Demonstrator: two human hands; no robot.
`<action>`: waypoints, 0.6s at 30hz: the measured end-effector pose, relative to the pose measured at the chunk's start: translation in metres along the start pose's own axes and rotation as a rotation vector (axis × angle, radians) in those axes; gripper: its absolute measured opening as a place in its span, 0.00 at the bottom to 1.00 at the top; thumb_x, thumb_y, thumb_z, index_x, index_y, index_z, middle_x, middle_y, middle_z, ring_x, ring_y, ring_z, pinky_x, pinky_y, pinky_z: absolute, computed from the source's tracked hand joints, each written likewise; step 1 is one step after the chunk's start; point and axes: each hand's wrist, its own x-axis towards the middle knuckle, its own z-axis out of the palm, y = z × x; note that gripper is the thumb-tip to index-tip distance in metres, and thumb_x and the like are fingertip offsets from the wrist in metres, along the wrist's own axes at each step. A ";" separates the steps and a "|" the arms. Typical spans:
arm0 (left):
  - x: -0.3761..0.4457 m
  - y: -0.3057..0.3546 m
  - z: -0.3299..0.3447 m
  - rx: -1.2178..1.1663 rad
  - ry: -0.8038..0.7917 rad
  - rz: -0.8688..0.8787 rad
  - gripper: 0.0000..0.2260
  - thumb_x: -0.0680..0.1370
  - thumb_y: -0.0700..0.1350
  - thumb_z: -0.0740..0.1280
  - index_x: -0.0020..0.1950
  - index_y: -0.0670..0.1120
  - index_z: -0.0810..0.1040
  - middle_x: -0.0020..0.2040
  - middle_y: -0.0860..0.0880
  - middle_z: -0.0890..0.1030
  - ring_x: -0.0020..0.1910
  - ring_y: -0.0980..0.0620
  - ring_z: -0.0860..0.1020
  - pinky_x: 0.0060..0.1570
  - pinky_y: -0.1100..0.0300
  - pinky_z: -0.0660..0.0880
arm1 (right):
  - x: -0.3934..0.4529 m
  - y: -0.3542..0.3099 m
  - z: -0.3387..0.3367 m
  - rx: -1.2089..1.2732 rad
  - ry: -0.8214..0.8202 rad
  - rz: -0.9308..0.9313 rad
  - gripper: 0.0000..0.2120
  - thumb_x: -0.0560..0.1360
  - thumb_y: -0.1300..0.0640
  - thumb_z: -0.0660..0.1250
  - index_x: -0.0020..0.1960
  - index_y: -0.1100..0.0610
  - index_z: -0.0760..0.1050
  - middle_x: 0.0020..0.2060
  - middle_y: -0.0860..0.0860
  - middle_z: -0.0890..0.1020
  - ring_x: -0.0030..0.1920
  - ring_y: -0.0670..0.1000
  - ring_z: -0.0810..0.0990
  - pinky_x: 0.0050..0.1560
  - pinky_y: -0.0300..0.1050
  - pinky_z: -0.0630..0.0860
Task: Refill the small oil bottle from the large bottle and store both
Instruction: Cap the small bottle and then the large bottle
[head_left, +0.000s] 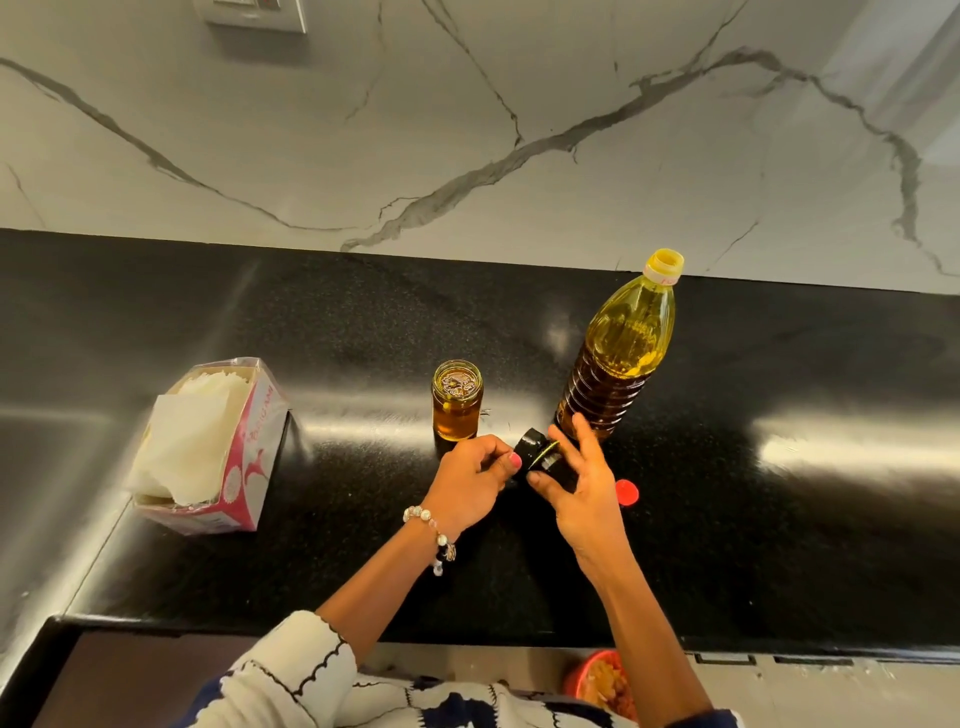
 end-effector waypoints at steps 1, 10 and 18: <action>-0.001 0.000 0.000 -0.018 0.011 -0.017 0.08 0.79 0.42 0.66 0.41 0.51 0.78 0.41 0.43 0.81 0.48 0.41 0.81 0.53 0.43 0.78 | -0.002 -0.003 0.001 0.019 0.065 -0.025 0.39 0.69 0.69 0.72 0.73 0.48 0.60 0.68 0.48 0.73 0.67 0.47 0.71 0.66 0.55 0.71; 0.001 0.003 -0.001 -0.100 0.039 -0.074 0.07 0.79 0.43 0.65 0.42 0.50 0.77 0.45 0.41 0.82 0.50 0.43 0.82 0.54 0.45 0.79 | -0.007 -0.017 -0.002 -0.222 0.124 -0.248 0.14 0.70 0.64 0.72 0.54 0.52 0.79 0.51 0.47 0.81 0.51 0.46 0.82 0.51 0.49 0.81; -0.002 0.013 0.000 -0.484 -0.060 -0.205 0.06 0.81 0.36 0.60 0.45 0.40 0.75 0.48 0.41 0.80 0.48 0.48 0.81 0.49 0.60 0.80 | -0.005 -0.022 -0.002 -0.262 0.168 -0.344 0.16 0.71 0.63 0.72 0.56 0.53 0.79 0.52 0.47 0.80 0.53 0.45 0.81 0.53 0.47 0.80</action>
